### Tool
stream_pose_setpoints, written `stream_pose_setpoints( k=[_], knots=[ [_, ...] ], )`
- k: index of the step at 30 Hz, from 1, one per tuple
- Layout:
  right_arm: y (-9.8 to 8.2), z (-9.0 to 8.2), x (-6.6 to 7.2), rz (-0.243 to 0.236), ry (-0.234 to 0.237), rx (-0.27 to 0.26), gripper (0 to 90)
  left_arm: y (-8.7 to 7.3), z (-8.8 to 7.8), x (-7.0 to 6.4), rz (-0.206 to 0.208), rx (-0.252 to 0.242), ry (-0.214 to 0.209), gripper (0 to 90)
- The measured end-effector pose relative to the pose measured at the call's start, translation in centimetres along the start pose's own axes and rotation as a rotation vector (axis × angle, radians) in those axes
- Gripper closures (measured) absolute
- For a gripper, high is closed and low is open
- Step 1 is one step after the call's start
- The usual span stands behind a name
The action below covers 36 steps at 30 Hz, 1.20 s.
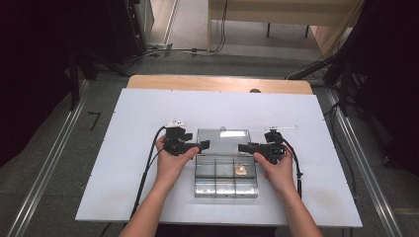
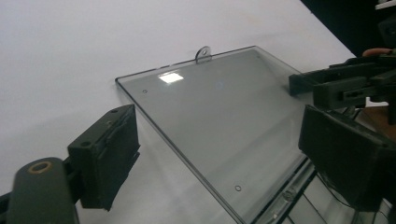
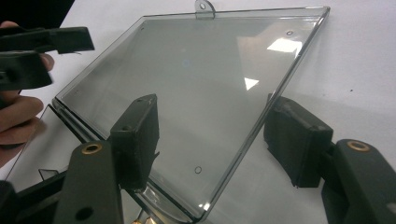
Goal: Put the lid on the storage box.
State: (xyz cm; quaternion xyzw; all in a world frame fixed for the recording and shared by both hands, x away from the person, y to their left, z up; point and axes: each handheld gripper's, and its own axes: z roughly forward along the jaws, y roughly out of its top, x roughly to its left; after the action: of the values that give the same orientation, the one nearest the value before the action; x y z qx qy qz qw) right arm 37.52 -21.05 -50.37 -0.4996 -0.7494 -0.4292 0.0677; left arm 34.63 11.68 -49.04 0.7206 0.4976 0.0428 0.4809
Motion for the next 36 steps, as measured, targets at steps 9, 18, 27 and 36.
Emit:
stream_pose_setpoints(
  k=[9,18,27,36],
  knots=[
    [0.0,0.0,0.0,0.0,0.001,0.0,34.8,-0.2,0.8,0.1,-0.049,0.024,0.004,19.9],
    [0.0,-0.1,0.1,0.005,0.001,0.009,35.0,-0.3,1.4,0.1,-0.09,0.047,0.029,27.9],
    [0.0,-0.2,0.0,0.015,0.007,0.013,37.1,-0.4,1.6,0.1,-0.105,0.07,0.053,32.9],
    [0.1,-0.7,0.1,0.012,0.013,-0.012,45.9,-0.2,1.2,-0.1,-0.11,0.051,0.02,40.9]
  ],
)
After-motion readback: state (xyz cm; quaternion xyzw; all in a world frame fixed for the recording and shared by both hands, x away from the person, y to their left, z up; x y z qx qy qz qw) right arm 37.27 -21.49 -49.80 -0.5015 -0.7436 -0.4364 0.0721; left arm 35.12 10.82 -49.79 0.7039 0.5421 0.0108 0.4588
